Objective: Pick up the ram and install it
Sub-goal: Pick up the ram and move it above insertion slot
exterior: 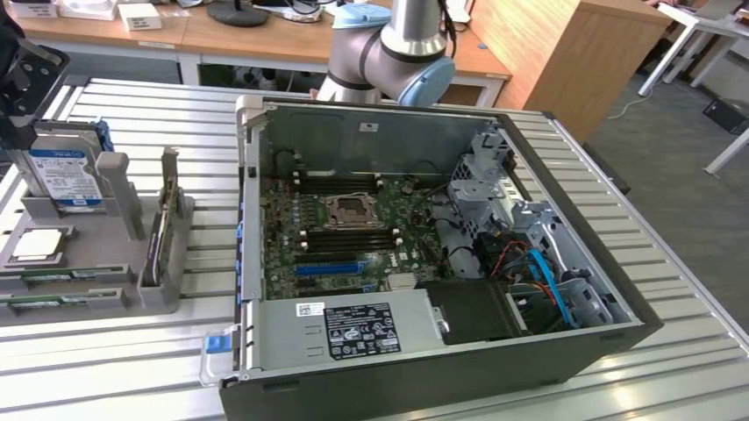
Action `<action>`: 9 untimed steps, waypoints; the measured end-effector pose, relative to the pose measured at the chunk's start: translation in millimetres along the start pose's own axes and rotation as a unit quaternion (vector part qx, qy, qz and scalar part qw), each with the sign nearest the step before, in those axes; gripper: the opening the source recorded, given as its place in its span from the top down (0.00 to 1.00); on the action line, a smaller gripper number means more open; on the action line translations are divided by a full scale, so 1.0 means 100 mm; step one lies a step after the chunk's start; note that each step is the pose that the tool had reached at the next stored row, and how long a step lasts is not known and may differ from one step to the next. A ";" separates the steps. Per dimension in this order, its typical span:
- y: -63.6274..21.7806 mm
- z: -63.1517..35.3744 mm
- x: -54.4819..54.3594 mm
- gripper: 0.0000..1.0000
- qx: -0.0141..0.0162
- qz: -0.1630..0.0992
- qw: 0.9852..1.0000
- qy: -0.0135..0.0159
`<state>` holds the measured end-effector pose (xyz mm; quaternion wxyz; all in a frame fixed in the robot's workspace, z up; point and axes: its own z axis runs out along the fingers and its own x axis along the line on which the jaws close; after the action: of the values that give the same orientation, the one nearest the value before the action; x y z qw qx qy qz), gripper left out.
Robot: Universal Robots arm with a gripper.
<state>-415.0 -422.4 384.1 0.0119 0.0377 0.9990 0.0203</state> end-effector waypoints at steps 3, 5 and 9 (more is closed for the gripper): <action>0.000 -0.001 0.00 0.89 0.000 0.000 1.000 0.000; 0.000 0.000 0.00 0.89 0.000 0.000 1.000 0.000; 0.000 0.000 0.00 0.89 0.000 -0.001 1.000 0.000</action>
<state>-415.0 -422.4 384.1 0.0119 0.0369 0.9990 0.0203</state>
